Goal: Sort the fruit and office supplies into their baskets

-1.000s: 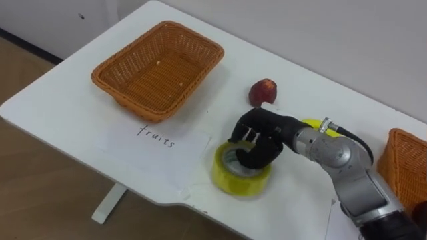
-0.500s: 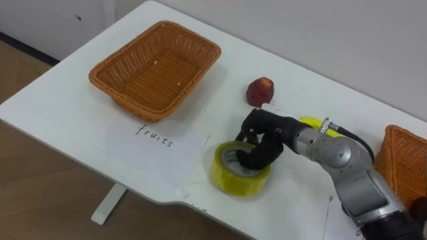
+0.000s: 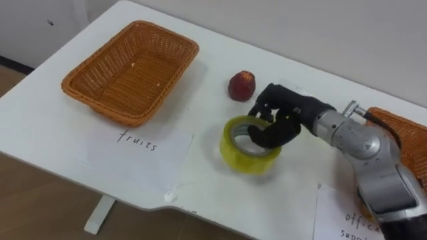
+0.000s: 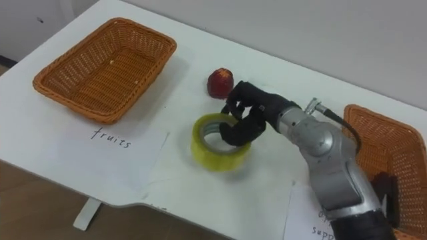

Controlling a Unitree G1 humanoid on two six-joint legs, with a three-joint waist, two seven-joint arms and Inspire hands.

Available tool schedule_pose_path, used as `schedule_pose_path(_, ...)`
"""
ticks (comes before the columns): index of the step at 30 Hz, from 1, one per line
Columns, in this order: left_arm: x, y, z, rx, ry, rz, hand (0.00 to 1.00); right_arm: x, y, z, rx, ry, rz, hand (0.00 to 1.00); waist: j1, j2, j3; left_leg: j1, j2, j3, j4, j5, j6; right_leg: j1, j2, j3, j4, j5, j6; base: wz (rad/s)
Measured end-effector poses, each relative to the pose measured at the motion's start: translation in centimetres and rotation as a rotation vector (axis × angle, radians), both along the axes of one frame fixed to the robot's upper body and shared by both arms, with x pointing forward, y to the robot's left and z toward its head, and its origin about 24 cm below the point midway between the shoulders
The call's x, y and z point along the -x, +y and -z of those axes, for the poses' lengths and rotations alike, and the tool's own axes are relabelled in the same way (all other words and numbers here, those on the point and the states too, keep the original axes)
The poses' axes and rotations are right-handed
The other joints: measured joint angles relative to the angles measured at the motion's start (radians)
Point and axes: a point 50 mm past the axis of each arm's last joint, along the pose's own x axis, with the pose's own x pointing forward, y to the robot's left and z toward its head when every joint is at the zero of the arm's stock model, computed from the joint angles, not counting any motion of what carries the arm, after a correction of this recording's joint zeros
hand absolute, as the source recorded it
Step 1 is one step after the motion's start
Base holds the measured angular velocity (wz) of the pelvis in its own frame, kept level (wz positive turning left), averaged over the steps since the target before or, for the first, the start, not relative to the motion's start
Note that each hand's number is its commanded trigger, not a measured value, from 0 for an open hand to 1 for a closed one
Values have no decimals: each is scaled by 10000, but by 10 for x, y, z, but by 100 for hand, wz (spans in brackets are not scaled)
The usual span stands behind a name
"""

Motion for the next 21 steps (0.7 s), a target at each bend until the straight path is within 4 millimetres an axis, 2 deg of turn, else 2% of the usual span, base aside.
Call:
schedule_pose_path(2, 0, -2, 1, 50, -32, -10, 0, 1, -8, -4, -132, -252, 376, 100, -46, 22, -1, 26, 6, 130, 0, 0, 0, 4, 14, 200, 6, 3, 5, -16)
schedule_pose_path(8, 4, -7, 2, 157, -197, -173, 0, 2, -13, -14, -351, -900, 749, 100, -404, 195, -9, 33, 42, 217, -51, -4, 1, -55, 63, 301, 72, 24, 0, -6)
schedule_pose_path(11, 1, -8, 2, -2, -349, -193, 0, 7, -19, -21, -457, -1397, 1089, 100, -404, 246, -25, 34, 70, 278, -49, -3, -1, -143, 94, 394, 164, 26, -2, -7)
schedule_pose_path(15, 8, -7, 3, -68, -188, -267, 0, 11, -22, -22, -610, -1770, 1373, 100, -565, 229, -47, 32, 66, 275, -29, -2, -1, -129, 88, 391, 159, 26, -4, -1)
schedule_pose_path(21, 12, -5, 2, -106, -251, -731, 0, 20, -45, -22, -911, -2172, 2531, 100, -714, 213, -57, 31, 51, 368, -55, -3, 0, -176, 64, 485, 161, 27, -2, -3)
